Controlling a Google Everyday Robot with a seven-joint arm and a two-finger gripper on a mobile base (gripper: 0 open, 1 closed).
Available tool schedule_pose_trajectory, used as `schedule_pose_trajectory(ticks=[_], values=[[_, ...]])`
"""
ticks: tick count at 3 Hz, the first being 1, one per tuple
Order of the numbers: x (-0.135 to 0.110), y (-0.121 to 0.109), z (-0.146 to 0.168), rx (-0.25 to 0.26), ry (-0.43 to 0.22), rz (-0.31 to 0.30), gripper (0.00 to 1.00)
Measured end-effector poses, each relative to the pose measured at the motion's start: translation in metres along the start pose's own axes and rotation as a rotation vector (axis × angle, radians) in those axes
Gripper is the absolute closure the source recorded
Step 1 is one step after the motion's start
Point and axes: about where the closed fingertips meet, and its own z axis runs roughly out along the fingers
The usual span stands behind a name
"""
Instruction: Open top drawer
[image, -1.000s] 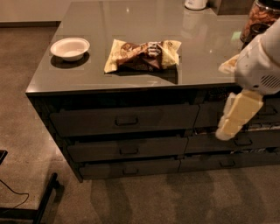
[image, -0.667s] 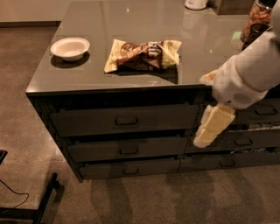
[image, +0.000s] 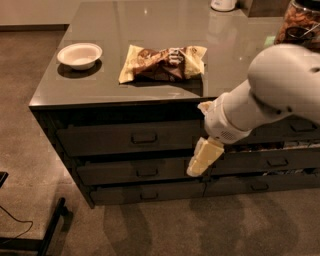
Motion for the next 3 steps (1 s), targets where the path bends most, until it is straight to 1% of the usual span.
schedule_pose_trajectory(ticks=[1, 2, 3], values=[[-0.006, -0.007, 0.047, 0.048, -0.024, -0.006, 0.00], [-0.006, -0.007, 0.047, 0.048, -0.024, -0.006, 0.00], [-0.005, -0.012, 0.058, 0.071, -0.026, -0.019, 0.00]])
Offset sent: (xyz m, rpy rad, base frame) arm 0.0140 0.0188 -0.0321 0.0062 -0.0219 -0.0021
